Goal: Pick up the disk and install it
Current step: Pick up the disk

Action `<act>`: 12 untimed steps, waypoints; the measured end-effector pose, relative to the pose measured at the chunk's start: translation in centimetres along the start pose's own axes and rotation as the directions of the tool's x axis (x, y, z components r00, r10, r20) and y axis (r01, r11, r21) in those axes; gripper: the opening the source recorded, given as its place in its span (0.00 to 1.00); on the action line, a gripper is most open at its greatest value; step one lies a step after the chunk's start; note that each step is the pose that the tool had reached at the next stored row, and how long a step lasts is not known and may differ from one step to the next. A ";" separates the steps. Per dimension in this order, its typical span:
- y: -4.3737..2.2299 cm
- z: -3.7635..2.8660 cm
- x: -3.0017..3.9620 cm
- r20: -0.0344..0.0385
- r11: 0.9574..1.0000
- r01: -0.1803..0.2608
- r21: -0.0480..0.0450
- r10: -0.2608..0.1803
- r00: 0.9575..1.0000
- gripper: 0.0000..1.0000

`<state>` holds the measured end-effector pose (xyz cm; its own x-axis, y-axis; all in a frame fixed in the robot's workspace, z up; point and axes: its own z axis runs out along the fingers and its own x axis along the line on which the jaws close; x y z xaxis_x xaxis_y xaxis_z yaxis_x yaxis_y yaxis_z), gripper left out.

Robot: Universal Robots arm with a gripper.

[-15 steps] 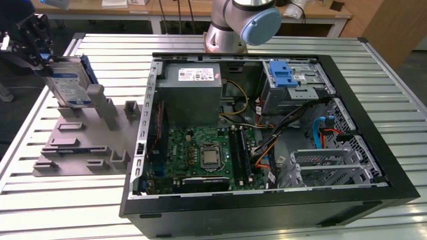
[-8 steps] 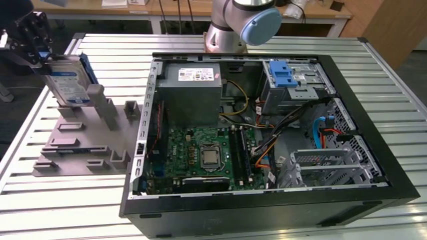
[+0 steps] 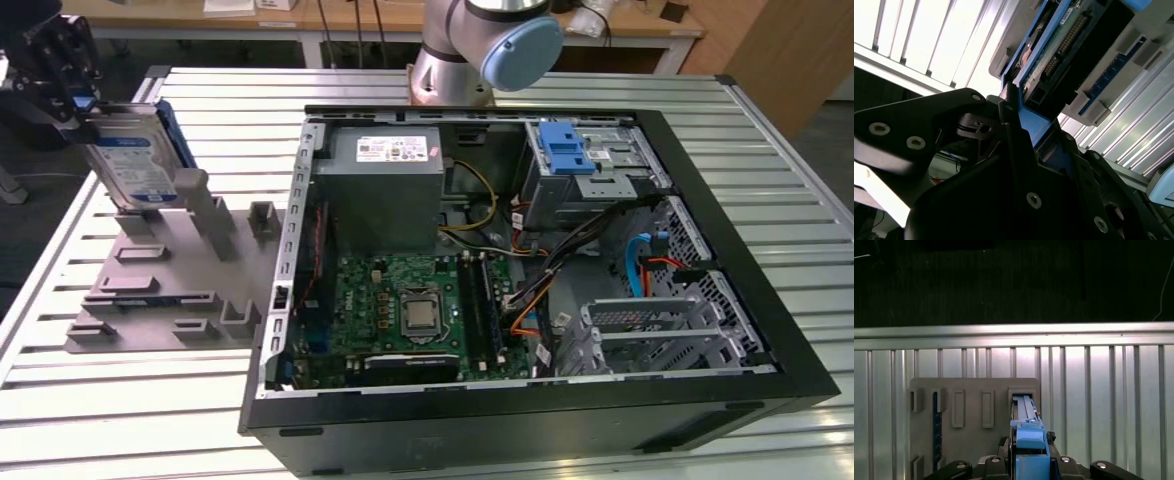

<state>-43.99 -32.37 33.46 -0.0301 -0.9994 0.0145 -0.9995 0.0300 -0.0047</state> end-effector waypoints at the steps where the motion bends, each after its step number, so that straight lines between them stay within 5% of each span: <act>1: 0.00 -0.12 0.00 0.000 1.000 0.000 0.000 0.000 1.000 0.36; 12: -0.01 -1.45 0.02 0.000 1.000 0.000 0.000 0.000 1.000 0.36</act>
<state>-43.99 -32.37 34.91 -0.0300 -0.9994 0.0146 -0.9995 0.0300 -0.0046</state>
